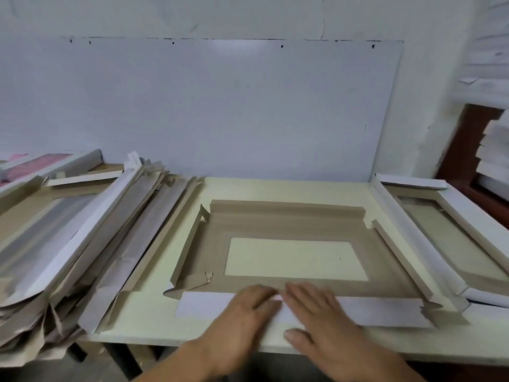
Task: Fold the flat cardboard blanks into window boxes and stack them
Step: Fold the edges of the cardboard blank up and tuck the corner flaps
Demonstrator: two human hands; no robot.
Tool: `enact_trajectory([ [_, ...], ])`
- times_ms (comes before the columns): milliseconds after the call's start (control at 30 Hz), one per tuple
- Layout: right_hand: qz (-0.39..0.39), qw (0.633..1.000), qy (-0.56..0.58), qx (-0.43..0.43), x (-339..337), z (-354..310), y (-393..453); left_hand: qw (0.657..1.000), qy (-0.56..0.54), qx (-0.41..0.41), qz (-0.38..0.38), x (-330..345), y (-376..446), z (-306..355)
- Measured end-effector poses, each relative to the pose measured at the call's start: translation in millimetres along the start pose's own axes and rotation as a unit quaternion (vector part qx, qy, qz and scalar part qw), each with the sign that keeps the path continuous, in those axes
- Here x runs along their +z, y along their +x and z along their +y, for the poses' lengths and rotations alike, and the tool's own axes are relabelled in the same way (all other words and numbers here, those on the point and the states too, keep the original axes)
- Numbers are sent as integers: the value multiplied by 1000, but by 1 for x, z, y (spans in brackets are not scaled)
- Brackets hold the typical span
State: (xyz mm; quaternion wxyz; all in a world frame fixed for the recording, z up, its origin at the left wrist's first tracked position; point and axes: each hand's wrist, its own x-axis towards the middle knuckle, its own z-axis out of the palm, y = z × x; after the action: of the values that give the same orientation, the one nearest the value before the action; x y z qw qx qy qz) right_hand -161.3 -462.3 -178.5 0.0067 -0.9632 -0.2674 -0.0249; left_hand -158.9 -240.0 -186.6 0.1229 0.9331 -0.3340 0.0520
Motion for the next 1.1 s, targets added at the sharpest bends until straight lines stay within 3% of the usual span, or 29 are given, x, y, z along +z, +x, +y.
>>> enact_trajectory([
  [67, -54, 997, -8, 51, 4, -9, 0, 998, 47, 6, -29, 9, -3, 4],
  [133, -83, 996, 4, 32, 9, 5, -1, 990, 123, -31, -61, 3, -12, -3],
  [233, -132, 986, 56, 79, 16, 52, -22, 986, 41, -63, -151, -8, -32, -31],
  [367, -134, 974, 33, 179, 10, 109, -51, 987, 28, -97, -123, -20, -55, -71],
  [467, -87, 983, 26, 160, 6, 119, -60, 995, 34, -71, -68, -26, -55, -81],
  [633, 129, 990, 60, 20, -2, 90, -50, 998, 29, -56, 4, -42, -38, -77],
  [767, 51, 981, 144, 120, -10, 87, -29, 986, 6, -168, 20, -41, -20, -68],
  [867, 16, 973, 166, 160, -7, 83, -8, 976, 79, -202, 19, -30, -2, -52],
  [967, 30, 984, 118, 130, 3, 64, 10, 989, 70, -130, 28, -7, 11, -31],
  [1100, -99, 992, 63, 56, 20, 24, 28, 991, 23, -60, -114, 18, 22, 2],
])
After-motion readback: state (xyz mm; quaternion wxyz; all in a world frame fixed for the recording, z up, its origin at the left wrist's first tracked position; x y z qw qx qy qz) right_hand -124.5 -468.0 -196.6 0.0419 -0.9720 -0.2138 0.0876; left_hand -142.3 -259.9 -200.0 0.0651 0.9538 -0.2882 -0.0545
